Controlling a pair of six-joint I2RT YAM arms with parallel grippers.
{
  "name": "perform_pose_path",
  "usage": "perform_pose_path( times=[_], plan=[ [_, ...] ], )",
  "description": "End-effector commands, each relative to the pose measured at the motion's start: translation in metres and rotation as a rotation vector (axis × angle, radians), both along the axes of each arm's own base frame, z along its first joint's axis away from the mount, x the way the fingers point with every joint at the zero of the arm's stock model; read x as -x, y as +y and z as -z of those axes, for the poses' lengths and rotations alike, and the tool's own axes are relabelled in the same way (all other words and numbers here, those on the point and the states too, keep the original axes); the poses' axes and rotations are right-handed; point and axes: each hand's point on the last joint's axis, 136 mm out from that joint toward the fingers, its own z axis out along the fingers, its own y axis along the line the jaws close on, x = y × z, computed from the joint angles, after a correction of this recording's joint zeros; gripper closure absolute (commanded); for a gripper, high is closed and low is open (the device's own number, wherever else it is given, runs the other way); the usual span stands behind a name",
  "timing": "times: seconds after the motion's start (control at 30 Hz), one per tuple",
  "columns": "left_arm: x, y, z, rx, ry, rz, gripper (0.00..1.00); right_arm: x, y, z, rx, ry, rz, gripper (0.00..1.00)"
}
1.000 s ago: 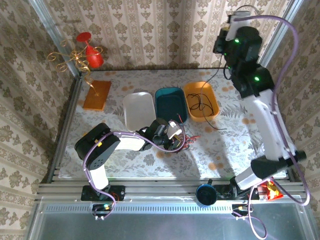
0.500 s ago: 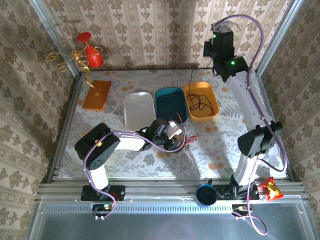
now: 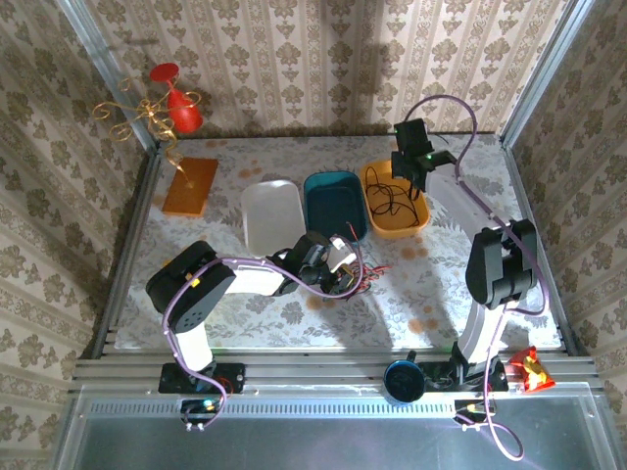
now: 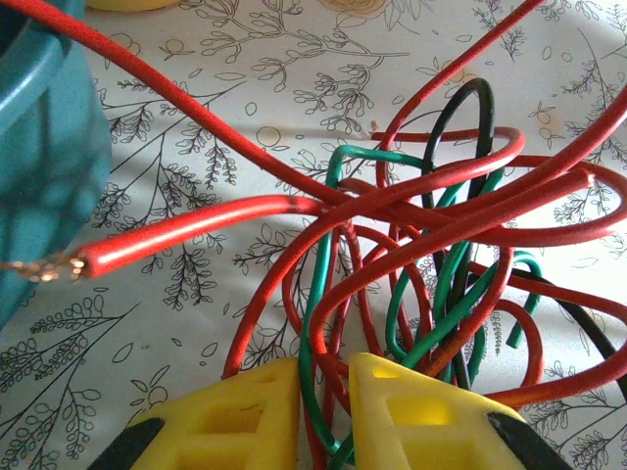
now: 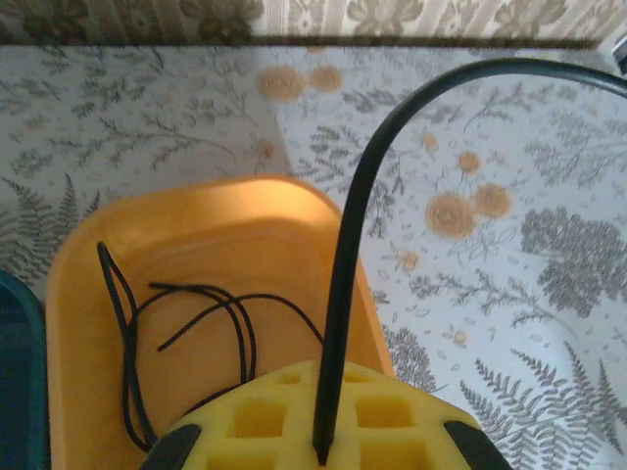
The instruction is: Untangle the cables
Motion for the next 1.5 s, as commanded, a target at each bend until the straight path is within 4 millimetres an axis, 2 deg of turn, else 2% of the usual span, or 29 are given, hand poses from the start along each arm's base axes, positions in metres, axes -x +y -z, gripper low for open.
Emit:
perform_pose_path(
  times=[0.0, 0.3, 0.4, 0.47, 0.53, 0.7, 0.8, 0.9, 0.97, 1.1, 1.17, 1.3, 1.47],
  plan=[
    [0.016, 0.027, 0.042, -0.162, 0.085, -0.016, 0.80, 0.005, 0.005, 0.024, -0.029, 0.055, 0.008, 1.00],
    [0.017, 0.025, 0.042, -0.169, 0.080, -0.014, 0.80, 0.019, 0.013, 0.087, -0.059, 0.218, -0.008, 1.00],
    [0.016, 0.024, 0.042, -0.169, 0.079, -0.012, 0.80, 0.024, 0.013, 0.103, -0.066, 0.259, -0.006, 1.00],
    [0.017, 0.025, 0.042, -0.170, 0.079, -0.011, 0.80, 0.028, 0.013, 0.107, -0.070, 0.265, 0.001, 1.00],
    [0.017, 0.024, 0.042, -0.171, 0.079, -0.010, 0.80, 0.028, 0.014, 0.102, -0.077, 0.247, -0.002, 0.97],
    [0.016, 0.024, 0.042, -0.169, 0.079, -0.009, 0.80, 0.023, 0.015, 0.070, -0.093, 0.161, -0.018, 0.65],
    [0.017, 0.025, 0.042, -0.171, 0.080, -0.009, 0.80, 0.021, 0.014, 0.048, -0.095, 0.103, -0.019, 0.55],
    [0.017, 0.025, 0.042, -0.171, 0.081, -0.008, 0.80, 0.019, 0.015, 0.029, -0.097, 0.061, -0.033, 0.52],
    [0.017, 0.024, 0.042, -0.170, 0.080, -0.006, 0.80, 0.018, 0.014, 0.024, -0.093, 0.057, -0.035, 0.52],
    [0.017, 0.024, 0.043, -0.171, 0.082, -0.004, 0.80, 0.019, 0.012, 0.030, -0.091, 0.091, -0.034, 0.53],
    [0.018, 0.024, 0.043, -0.171, 0.083, -0.003, 0.80, 0.021, 0.004, 0.034, -0.106, 0.110, 0.005, 0.53],
    [0.018, 0.025, 0.043, -0.173, 0.080, -0.005, 0.80, 0.044, -0.034, 0.050, -0.201, 0.160, 0.192, 0.53],
    [0.018, 0.026, 0.043, -0.174, 0.083, -0.003, 0.80, 0.071, -0.078, 0.071, -0.421, 0.119, 0.428, 0.53]
  ],
)
